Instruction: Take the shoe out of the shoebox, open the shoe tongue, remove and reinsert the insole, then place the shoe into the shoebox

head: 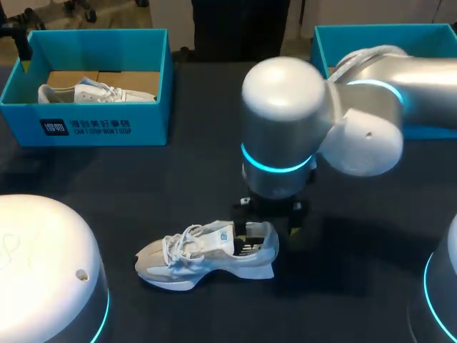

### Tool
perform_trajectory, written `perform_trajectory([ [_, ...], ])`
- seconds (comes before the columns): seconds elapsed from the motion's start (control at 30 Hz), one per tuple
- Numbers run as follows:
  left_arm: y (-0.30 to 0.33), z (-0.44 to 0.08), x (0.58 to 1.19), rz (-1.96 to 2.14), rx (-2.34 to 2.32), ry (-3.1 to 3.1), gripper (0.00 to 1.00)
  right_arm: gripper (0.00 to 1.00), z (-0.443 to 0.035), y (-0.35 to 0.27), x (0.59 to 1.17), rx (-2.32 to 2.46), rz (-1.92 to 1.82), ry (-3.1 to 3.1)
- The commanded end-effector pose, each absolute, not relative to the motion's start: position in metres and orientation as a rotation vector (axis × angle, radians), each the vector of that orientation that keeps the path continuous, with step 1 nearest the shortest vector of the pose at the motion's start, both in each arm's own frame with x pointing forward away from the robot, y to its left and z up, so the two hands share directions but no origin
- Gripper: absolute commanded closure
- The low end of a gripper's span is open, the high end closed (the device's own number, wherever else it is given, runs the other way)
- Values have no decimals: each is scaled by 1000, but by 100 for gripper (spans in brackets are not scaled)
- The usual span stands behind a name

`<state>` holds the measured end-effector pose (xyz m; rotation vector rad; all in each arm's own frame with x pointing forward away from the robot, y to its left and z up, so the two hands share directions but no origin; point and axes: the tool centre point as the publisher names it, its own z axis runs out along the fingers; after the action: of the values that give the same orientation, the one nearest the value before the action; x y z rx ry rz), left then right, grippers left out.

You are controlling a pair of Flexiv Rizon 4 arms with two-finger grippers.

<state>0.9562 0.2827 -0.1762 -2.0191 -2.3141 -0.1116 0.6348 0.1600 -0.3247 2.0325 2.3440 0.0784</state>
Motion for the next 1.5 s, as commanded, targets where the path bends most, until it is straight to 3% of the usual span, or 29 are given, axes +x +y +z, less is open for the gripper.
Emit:
perform_trajectory([
  [0.03,283,-176,956,-116,-2020,-2312,0,0,-293,126,637,2009,233,2478],
  [0.37,283,-176,956,-116,-2020,-2312,0,0,-256,97,640,1825,542,2739],
  [0.73,283,-176,956,-116,-2020,-2312,0,0,-256,97,640,1825,542,2739],
  [0.83,283,-176,956,-116,-2020,-2312,0,0,-261,73,644,1544,1066,2851],
  [0.93,283,-176,956,-116,-2020,-2312,0,0,-254,50,647,1341,1351,2811],
  [1.03,283,-176,956,-116,-2020,-2312,0,0,-257,40,650,753,1821,2990],
  [1.37,283,-176,956,-116,-2020,-2312,0,0,-257,40,650,753,1821,2990],
  [1.5,283,-176,956,-116,-2020,-2312,0,0,-268,44,656,532,1722,3000],
])
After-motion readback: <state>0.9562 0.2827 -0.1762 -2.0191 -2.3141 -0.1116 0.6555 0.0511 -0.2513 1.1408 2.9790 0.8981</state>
